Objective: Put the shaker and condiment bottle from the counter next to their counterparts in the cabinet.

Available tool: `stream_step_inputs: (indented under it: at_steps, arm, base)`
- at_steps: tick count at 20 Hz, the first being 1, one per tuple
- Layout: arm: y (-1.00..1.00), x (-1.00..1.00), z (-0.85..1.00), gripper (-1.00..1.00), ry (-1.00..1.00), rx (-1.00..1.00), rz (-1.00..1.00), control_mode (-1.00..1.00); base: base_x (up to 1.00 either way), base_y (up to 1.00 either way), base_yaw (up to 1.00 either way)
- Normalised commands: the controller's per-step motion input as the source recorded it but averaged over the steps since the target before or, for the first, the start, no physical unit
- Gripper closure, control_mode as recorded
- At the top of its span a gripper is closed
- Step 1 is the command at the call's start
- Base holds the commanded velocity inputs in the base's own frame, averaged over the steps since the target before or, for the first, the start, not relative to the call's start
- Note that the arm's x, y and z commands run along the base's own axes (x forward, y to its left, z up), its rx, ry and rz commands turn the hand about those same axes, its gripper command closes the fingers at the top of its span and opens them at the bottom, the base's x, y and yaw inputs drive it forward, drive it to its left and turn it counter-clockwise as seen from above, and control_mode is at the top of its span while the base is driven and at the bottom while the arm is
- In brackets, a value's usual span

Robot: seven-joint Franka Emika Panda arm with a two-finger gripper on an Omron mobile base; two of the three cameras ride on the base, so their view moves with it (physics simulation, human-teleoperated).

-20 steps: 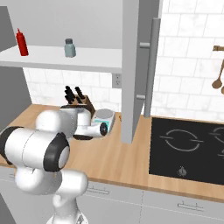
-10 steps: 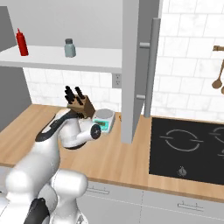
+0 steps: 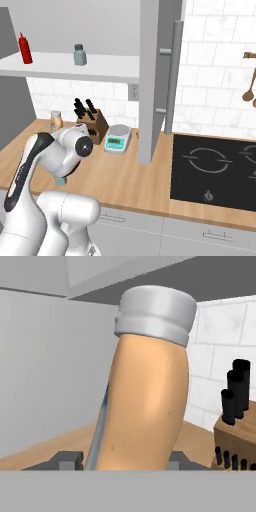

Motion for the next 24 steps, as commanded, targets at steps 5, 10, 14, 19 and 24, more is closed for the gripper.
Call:
stream_step_inputs:
  at_steps: [5, 10, 14, 19, 24]
  arm:
    - [0.39, -0.52, 0.95, 1.0, -0.23, -0.1, -0.04, -1.0]
    - [0.32, -0.23, 0.93, 1.0, -0.08, -0.04, -0.09, -1.0]
    - [0.29, -0.07, 0.84, 1.0, -0.01, -0.04, -0.13, -1.0]
    - [0.18, -0.06, 0.98, 1.0, 0.0, -0.06, -0.16, -1.0]
    - [0.04, -0.01, 0.88, 1.0, 0.01, -0.02, -0.15, -1.0]
  base:
    - [0.0, 0.0, 0.0]
    - [0.0, 0.0, 0.0]
    - [0.0, 0.0, 0.0]
    - [0.0, 0.0, 0.0]
    - [0.0, 0.0, 0.0]
